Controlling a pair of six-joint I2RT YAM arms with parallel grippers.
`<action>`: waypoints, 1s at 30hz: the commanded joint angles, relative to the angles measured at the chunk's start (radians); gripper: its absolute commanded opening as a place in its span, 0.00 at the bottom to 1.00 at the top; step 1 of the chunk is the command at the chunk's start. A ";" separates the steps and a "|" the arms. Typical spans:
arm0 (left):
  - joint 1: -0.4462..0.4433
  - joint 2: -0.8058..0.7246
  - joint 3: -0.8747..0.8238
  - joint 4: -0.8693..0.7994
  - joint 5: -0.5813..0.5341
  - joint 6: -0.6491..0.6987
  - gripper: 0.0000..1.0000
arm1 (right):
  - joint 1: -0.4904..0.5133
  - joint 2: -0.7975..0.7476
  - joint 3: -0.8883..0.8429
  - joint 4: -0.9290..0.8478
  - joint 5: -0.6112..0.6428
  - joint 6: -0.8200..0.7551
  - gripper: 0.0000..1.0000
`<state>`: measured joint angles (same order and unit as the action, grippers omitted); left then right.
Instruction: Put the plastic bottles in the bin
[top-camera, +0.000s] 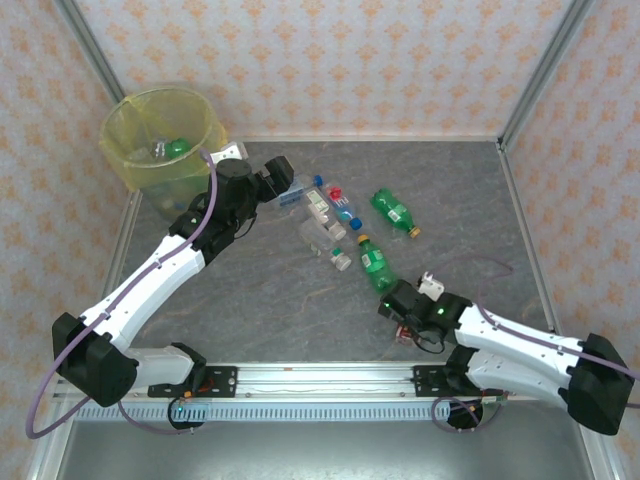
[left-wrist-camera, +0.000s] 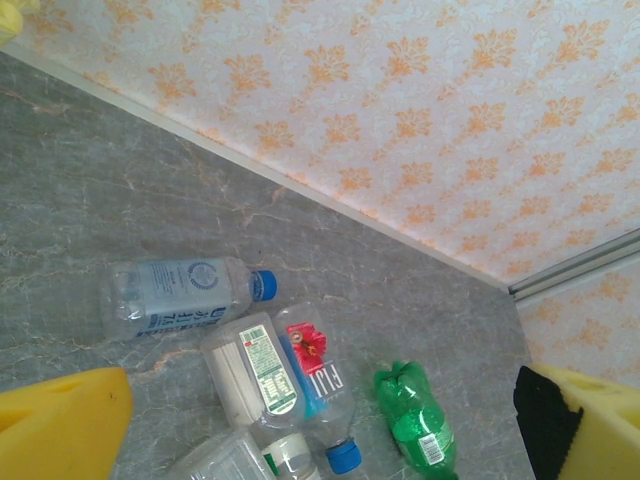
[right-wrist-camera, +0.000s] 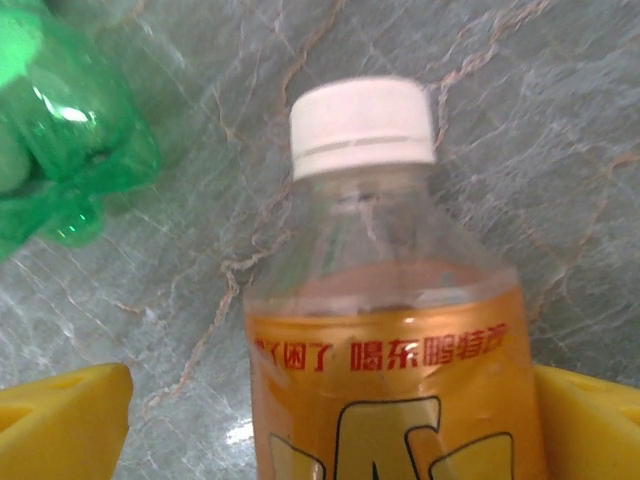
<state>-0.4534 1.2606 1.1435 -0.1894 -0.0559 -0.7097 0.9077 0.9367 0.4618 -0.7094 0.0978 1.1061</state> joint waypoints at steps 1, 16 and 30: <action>0.008 -0.002 0.028 0.008 0.013 0.001 0.99 | -0.003 0.008 -0.012 0.016 -0.030 -0.026 0.94; 0.033 0.000 0.018 0.015 0.042 -0.005 0.99 | 0.046 -0.012 -0.048 0.004 -0.089 0.035 0.74; 0.050 -0.003 0.027 0.021 0.120 -0.042 0.99 | 0.051 0.003 0.209 -0.048 0.145 -0.157 0.63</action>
<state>-0.4149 1.2606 1.1435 -0.1898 0.0166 -0.7277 0.9531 0.9325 0.6102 -0.7322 0.1257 1.0275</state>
